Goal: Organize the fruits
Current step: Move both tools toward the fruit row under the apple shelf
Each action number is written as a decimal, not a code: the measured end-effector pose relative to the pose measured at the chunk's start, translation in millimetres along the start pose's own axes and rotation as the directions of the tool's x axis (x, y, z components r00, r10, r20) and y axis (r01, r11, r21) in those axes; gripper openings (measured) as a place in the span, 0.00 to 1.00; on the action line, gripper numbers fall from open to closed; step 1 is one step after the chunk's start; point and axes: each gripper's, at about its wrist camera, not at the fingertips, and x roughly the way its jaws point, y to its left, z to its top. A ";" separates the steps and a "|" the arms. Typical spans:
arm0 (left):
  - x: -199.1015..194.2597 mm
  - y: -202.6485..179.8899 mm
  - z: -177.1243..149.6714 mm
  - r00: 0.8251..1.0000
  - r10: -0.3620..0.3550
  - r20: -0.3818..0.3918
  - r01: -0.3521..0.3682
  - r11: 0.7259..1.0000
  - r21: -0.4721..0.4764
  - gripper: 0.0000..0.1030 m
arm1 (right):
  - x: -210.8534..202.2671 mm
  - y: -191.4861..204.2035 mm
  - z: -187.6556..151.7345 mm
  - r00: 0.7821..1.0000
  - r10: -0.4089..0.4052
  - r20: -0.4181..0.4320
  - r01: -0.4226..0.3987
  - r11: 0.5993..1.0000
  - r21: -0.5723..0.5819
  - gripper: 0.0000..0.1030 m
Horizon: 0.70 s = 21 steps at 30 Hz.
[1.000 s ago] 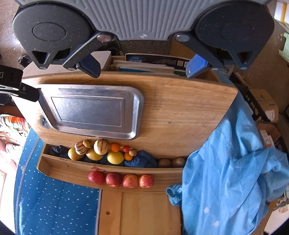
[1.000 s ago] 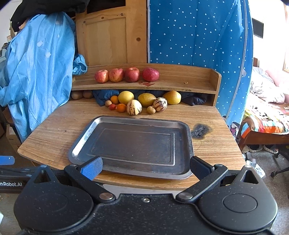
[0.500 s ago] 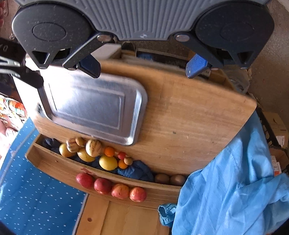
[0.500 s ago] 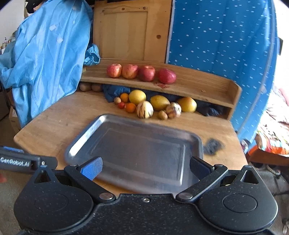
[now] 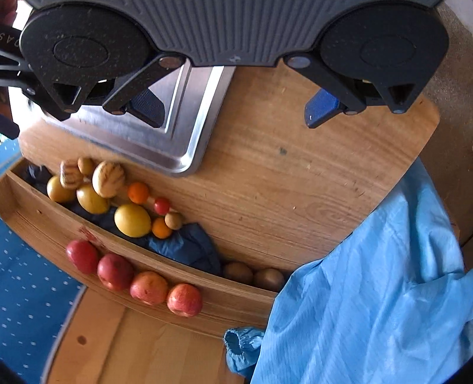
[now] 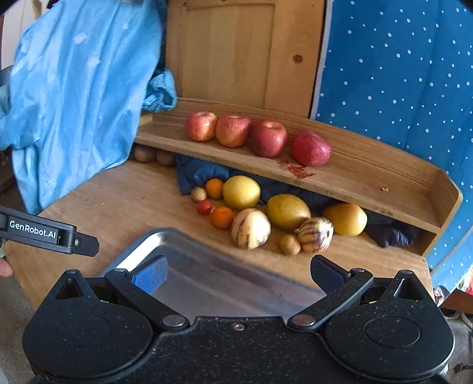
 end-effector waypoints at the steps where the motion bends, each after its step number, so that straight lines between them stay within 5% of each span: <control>1: 3.9 -1.9 4.5 1.000 0.001 0.000 -0.001 1.000 -0.004 0.99 | 4.6 -3.8 3.4 1.000 -0.002 0.003 0.002 1.000 0.004 0.99; 14: 72.4 -4.3 81.9 0.991 -0.045 -0.127 0.046 0.999 0.005 0.99 | 51.1 0.5 24.9 0.999 -0.009 -0.038 0.010 1.000 0.029 0.99; 21: 123.1 -19.0 133.9 0.976 -0.113 -0.187 0.139 0.982 0.130 0.99 | 76.6 32.2 47.1 0.996 -0.054 -0.067 0.050 0.997 -0.060 0.99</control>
